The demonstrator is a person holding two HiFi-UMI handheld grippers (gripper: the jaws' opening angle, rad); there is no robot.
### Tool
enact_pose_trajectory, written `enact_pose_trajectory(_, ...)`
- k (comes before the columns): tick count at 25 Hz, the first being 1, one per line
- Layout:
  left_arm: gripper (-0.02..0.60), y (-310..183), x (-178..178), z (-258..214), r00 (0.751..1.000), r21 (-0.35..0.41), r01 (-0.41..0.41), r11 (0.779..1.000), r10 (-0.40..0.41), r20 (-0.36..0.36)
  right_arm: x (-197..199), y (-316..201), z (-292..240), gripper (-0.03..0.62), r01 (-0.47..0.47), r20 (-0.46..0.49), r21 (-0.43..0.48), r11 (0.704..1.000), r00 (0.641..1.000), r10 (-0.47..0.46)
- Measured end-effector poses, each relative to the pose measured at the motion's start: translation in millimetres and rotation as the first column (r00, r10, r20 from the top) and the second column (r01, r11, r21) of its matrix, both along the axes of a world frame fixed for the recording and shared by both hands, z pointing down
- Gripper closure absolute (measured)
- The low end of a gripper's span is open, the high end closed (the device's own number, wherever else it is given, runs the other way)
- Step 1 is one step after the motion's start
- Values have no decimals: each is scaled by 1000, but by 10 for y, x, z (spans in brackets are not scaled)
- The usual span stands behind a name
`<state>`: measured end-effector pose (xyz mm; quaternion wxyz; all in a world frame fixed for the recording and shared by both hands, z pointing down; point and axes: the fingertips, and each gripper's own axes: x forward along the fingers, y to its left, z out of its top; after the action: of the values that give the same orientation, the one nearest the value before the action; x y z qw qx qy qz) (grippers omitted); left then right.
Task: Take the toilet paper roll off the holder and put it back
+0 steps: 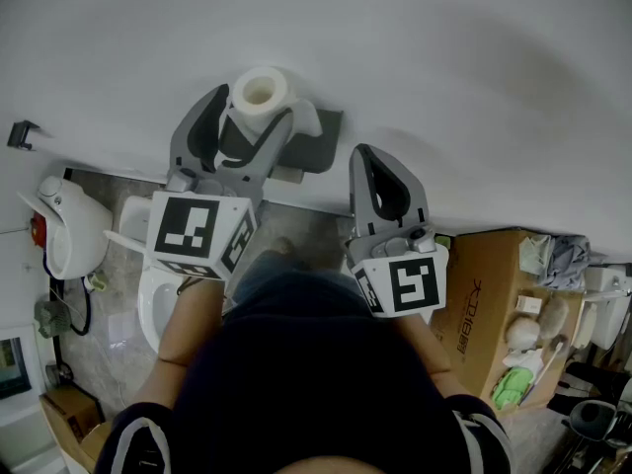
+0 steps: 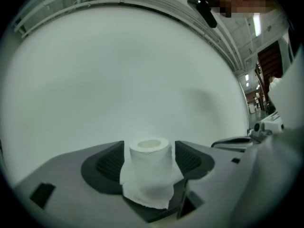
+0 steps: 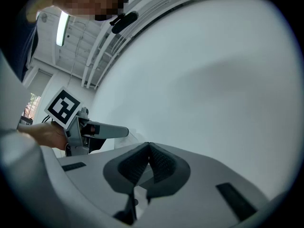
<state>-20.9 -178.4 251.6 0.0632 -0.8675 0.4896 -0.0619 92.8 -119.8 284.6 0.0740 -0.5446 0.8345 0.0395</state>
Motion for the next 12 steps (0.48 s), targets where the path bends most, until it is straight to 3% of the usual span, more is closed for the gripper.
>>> enact_pose_trajectory(6, 293, 126, -130, -151, 995, 39, 23, 999, -19, -100, -5, 37, -6, 579, -1, -6, 2, 1000, 1000, 1)
enact_pose_trajectory(9, 383, 172, -253, -208, 990, 55, 51, 997, -44, -132, -32, 37, -34, 579, -2, -12, 7, 1000, 1000, 3)
enact_pose_trajectory(12, 516, 215, -409, -255, 988, 87, 98, 991, -87, -130, -78, 42, -81, 579, -7, -27, 20, 1000, 1000, 7)
